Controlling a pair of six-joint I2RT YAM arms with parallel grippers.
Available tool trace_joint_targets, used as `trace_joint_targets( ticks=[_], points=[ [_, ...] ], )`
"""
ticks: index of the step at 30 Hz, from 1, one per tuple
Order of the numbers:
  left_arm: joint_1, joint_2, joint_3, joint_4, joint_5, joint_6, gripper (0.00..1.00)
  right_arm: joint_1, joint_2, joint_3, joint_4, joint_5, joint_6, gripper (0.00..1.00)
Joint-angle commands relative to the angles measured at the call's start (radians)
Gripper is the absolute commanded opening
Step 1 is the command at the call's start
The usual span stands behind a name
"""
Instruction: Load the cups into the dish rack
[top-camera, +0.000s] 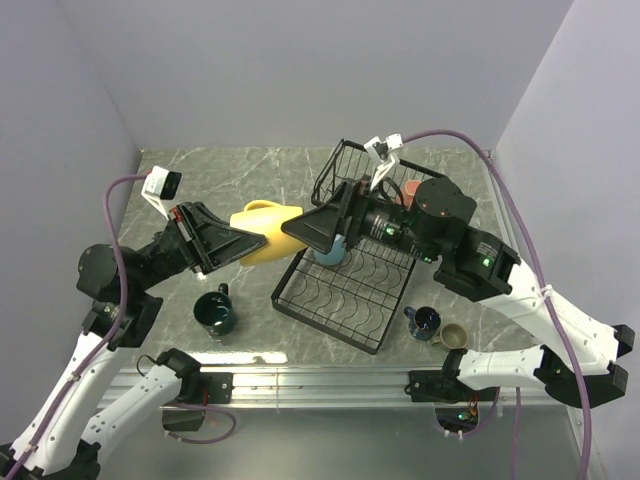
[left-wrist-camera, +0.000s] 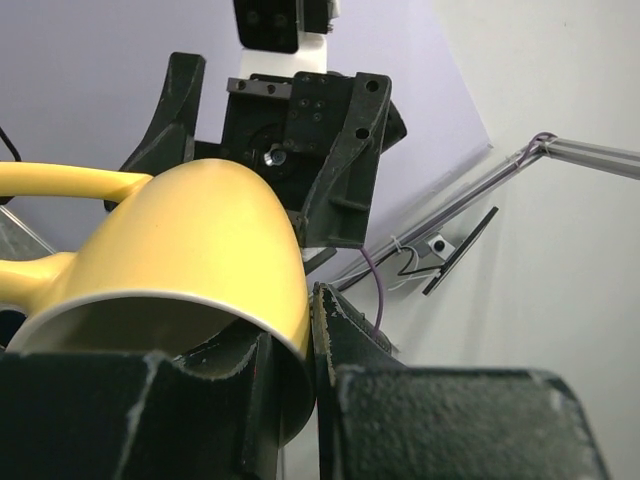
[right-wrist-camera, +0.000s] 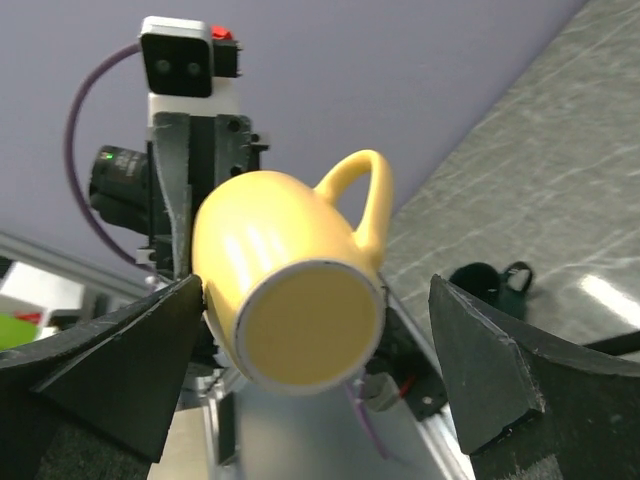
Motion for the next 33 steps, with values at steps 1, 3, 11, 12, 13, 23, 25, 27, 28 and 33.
trace_joint_targets(
  ticks=[1, 3, 11, 12, 13, 23, 25, 27, 28, 33],
  points=[
    [-0.002, -0.006, 0.008, 0.191, -0.016, -0.034, 0.01, -0.002, -0.021, -0.069, 0.160, -0.078, 0.099, 1.00],
    [-0.002, -0.003, 0.008, 0.200, -0.016, -0.036, 0.00, -0.004, -0.023, -0.091, 0.234, -0.100, 0.129, 1.00],
    [-0.002, 0.005, -0.010, 0.241, -0.030, -0.049, 0.00, 0.000, -0.035, -0.134, 0.315, -0.137, 0.188, 1.00],
    [-0.002, 0.005, -0.013, 0.243, -0.030, -0.049, 0.00, -0.002, -0.041, -0.140, 0.320, -0.129, 0.190, 1.00],
    [-0.002, 0.005, -0.015, 0.243, -0.030, -0.051, 0.01, -0.002, -0.050, -0.149, 0.322, -0.118, 0.189, 1.00],
    [-0.002, 0.005, -0.032, 0.240, -0.024, -0.051, 0.01, -0.002, -0.049, -0.163, 0.340, -0.067, 0.208, 0.95],
    [-0.002, 0.006, -0.027, 0.223, -0.027, -0.034, 0.01, -0.002, -0.035, -0.161, 0.354, -0.072, 0.216, 0.94],
    [-0.002, 0.006, -0.018, 0.197, -0.022, -0.019, 0.01, -0.002, -0.021, -0.140, 0.354, -0.077, 0.218, 0.94],
    [-0.002, 0.008, -0.015, 0.192, -0.019, -0.016, 0.00, 0.000, -0.009, -0.134, 0.357, -0.077, 0.216, 0.93],
    [-0.001, 0.009, 0.001, 0.122, -0.015, 0.027, 0.01, -0.002, 0.019, -0.100, 0.360, -0.075, 0.215, 0.90]
  ],
)
